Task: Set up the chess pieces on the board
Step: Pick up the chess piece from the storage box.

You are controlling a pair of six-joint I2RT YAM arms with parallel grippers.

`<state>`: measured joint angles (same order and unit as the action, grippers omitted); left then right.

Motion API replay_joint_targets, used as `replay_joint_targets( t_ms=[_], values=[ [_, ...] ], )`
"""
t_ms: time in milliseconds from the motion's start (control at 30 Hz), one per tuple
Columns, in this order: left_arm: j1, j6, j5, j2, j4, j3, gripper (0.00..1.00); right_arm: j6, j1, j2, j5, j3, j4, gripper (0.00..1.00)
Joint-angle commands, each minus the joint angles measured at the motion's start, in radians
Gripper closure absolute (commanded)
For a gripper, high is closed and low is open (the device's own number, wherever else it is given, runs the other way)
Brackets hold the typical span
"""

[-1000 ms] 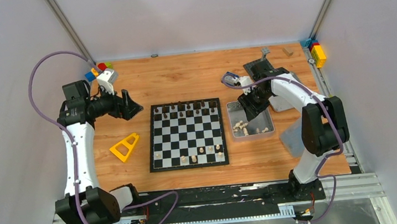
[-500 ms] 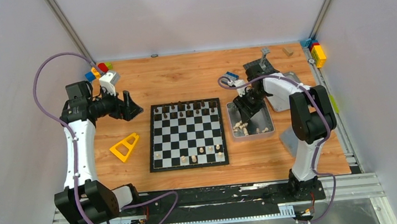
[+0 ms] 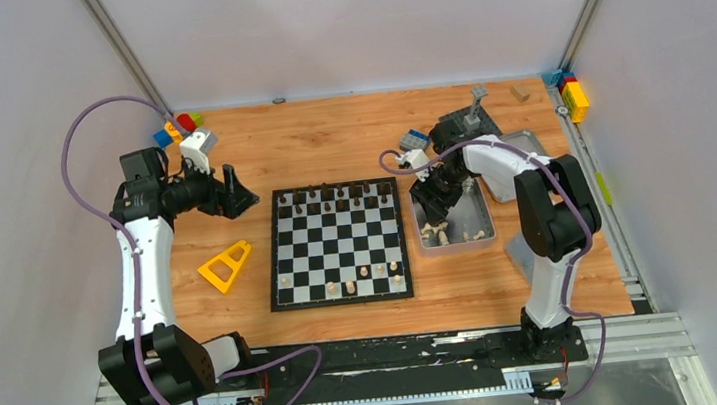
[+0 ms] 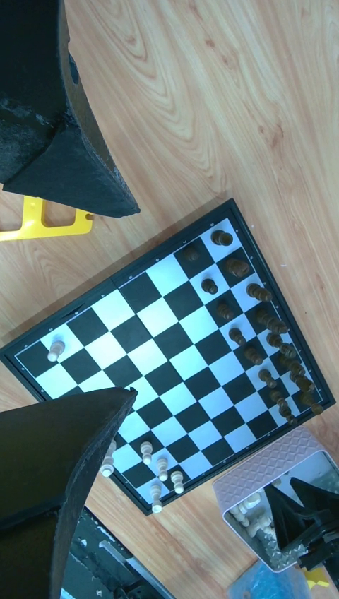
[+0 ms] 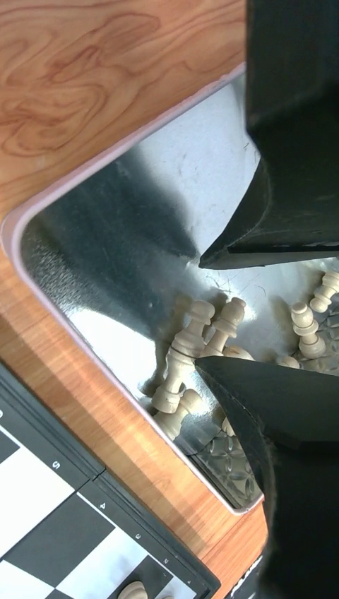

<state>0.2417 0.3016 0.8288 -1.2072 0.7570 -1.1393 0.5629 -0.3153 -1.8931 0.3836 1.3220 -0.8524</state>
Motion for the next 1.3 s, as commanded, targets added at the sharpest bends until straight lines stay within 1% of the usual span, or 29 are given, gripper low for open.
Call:
replay_joint_targets(
  t_ms=[0, 200, 367, 467, 633, 867, 933, 1133, 1267],
  values=[
    [-0.002, 0.018, 0.016, 0.006, -0.033, 0.000, 0.04, 0.093, -0.021, -0.004, 0.013, -0.004, 0.035, 0.50],
    [-0.002, 0.014, 0.010, 0.004, -0.031, -0.002, 0.04, 0.158, -0.035, -0.018, 0.008, -0.009, 0.037, 0.50],
    [-0.002, 0.014, -0.002, -0.001, -0.029, -0.005, 0.04, 0.212, -0.035, -0.015, 0.047, -0.020, 0.016, 0.51],
    [-0.002, 0.014, -0.003, -0.002, -0.028, -0.005, 0.04, 0.238, -0.034, -0.016, 0.077, -0.021, -0.008, 0.54],
    [-0.002, 0.014, -0.009, -0.005, -0.027, -0.004, 0.04, 0.241, -0.034, -0.030, 0.114, -0.008, -0.032, 0.64],
    [-0.002, 0.015, -0.001, -0.010, -0.029, -0.006, 0.04, 0.218, -0.009, -0.032, 0.104, -0.005, -0.034, 0.88],
    [-0.004, 0.017, 0.005, -0.014, -0.029, -0.005, 0.04, 0.212, 0.007, -0.020, 0.098, -0.003, -0.039, 0.93],
    [-0.027, 0.045, 0.027, -0.043, -0.016, -0.018, 0.04, 0.210, 0.045, 0.043, 0.101, -0.007, -0.058, 0.96],
    [-0.075, 0.068, 0.023, -0.065, -0.002, -0.038, 0.04, 0.209, 0.055, 0.069, 0.107, -0.010, -0.059, 0.97]
  ],
)
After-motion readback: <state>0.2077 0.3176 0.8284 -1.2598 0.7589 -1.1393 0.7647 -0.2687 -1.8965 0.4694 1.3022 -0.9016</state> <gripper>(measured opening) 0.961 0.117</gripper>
